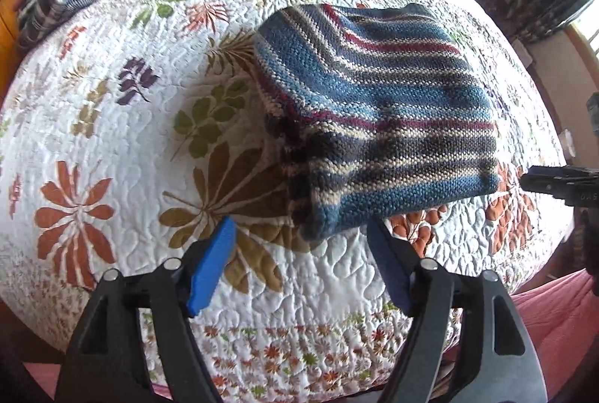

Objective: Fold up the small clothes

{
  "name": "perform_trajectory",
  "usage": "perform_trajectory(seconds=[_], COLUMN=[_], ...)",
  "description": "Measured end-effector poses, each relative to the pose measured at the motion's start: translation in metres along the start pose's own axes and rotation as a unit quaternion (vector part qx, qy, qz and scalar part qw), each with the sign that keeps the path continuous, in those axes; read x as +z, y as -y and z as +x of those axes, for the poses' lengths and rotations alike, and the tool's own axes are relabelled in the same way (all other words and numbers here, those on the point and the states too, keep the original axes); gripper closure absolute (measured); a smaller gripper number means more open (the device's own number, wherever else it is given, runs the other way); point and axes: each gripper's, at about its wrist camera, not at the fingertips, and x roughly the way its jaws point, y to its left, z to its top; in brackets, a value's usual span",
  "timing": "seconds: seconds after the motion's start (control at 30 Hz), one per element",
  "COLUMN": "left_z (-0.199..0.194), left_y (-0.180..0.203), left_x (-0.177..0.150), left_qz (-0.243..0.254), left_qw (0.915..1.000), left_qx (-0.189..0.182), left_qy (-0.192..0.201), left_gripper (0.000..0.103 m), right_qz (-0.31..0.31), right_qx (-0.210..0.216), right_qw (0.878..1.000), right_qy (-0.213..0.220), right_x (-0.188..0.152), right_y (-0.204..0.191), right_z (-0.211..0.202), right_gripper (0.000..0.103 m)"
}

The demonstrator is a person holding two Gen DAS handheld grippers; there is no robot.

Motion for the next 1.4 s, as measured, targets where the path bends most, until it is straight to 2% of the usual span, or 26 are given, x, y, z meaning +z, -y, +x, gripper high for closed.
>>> perform_trajectory(seconds=[0.1, 0.17, 0.33, 0.4, 0.5, 0.57, 0.97, 1.13, 1.4], left_z=[-0.015, -0.022, -0.039, -0.045, -0.052, -0.058, -0.094, -0.102, -0.111], left_y=[0.005, 0.01, 0.02, 0.022, 0.027, 0.028, 0.028, 0.029, 0.035], left_x=[-0.007, -0.009, -0.02, -0.024, -0.031, -0.036, -0.063, -0.071, -0.076], left_qz=[0.001, 0.004, 0.006, 0.0, -0.003, -0.004, -0.016, -0.022, -0.018], left_qw=[0.9999, 0.9994, 0.9986, 0.9986, 0.9982, 0.9979, 0.9946, 0.9941, 0.9922], left_qx=[0.008, 0.028, 0.034, 0.03, 0.037, 0.038, 0.061, 0.067, 0.077], left_qy=[0.014, 0.019, 0.039, 0.043, 0.046, 0.053, 0.082, 0.082, 0.096], left_gripper=[0.021, 0.012, 0.012, 0.012, 0.011, 0.011, 0.011, 0.011, 0.011], right_qz=[0.001, 0.002, -0.008, -0.008, -0.001, 0.008, 0.011, 0.007, 0.006], right_qx=[-0.014, -0.024, -0.048, -0.063, -0.061, -0.069, -0.08, -0.111, -0.097], right_qw=[1.0, 0.999, 0.997, 0.995, 0.993, 0.992, 0.987, 0.983, 0.983], right_qy=[0.025, 0.035, 0.068, 0.082, 0.103, 0.108, 0.136, 0.146, 0.159], right_x=[-0.012, -0.02, -0.041, -0.048, -0.058, -0.064, -0.094, -0.1, -0.105], right_y=[-0.007, -0.01, -0.026, -0.03, -0.034, -0.037, -0.065, -0.076, -0.088], right_z=[-0.016, -0.023, -0.04, -0.047, -0.059, -0.063, -0.078, -0.086, -0.096], right_gripper=[0.024, 0.021, 0.019, 0.012, 0.01, 0.004, 0.004, 0.004, 0.004])
